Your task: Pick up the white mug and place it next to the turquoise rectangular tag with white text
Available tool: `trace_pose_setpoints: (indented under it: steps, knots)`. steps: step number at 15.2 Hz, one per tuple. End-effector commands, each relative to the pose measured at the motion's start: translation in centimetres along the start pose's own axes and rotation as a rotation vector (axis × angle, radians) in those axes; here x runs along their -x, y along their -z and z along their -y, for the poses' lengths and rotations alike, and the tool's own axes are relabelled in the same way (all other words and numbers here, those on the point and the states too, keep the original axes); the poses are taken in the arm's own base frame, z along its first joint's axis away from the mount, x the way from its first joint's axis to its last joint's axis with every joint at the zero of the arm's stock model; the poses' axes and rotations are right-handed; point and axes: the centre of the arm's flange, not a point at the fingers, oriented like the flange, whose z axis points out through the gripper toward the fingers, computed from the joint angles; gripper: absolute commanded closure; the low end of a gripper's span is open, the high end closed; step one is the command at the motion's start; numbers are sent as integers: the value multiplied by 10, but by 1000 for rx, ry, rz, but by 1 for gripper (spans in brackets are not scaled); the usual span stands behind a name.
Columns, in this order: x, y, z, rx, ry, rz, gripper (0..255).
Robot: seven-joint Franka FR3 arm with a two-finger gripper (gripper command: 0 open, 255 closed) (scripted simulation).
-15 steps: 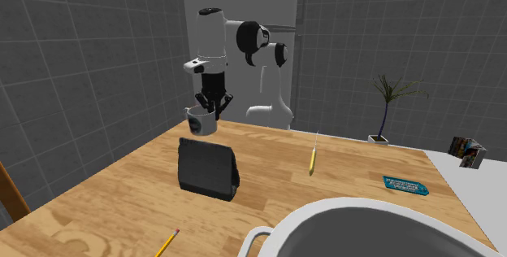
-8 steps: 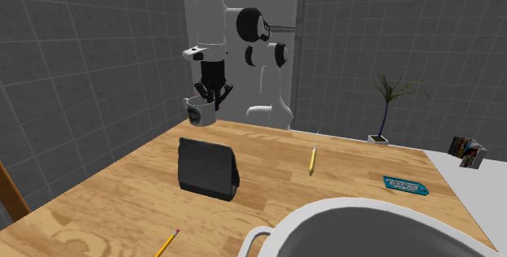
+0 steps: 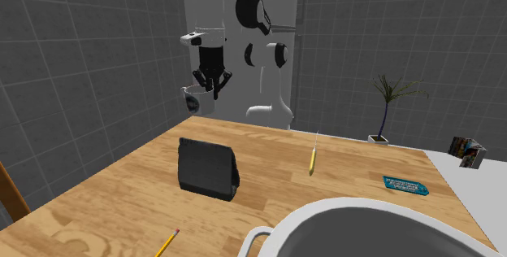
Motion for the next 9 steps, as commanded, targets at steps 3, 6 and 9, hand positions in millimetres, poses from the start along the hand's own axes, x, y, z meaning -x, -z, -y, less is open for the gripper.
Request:
trace_pose_setpoints:
  steps: [3, 6, 9]
  knots:
    - [1, 22, 0, 0, 0, 0, 255]
    - [3, 26, 26, 0, 0, 0, 255]
    - [6, 28, 65, 0, 0, 0, 255]
